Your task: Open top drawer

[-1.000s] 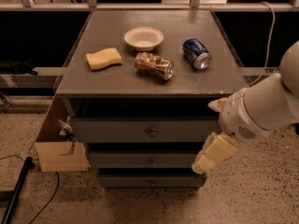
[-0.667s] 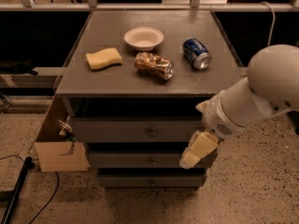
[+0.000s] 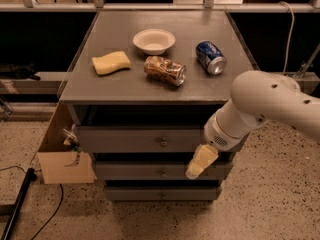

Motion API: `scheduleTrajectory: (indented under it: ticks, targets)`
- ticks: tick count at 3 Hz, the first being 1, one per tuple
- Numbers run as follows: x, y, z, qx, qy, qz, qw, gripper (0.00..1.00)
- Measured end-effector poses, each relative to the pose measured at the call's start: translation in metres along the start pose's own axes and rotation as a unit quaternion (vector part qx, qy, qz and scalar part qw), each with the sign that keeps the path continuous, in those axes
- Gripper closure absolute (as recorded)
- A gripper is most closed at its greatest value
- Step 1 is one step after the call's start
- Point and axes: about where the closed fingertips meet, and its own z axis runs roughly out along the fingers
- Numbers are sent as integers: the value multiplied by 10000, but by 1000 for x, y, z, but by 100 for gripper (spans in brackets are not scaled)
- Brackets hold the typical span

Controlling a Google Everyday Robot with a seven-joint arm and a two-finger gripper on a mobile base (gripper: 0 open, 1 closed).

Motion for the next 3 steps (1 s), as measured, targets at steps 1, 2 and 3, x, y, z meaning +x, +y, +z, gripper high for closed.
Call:
scheduleTrajectory:
  ticks: [1, 2, 3]
  targets:
    - [17, -21, 30, 11, 282, 293, 9992, 0]
    - [19, -22, 33, 2, 312, 328, 9990, 0]
    - [5, -22, 24, 120, 268, 187, 9994, 0]
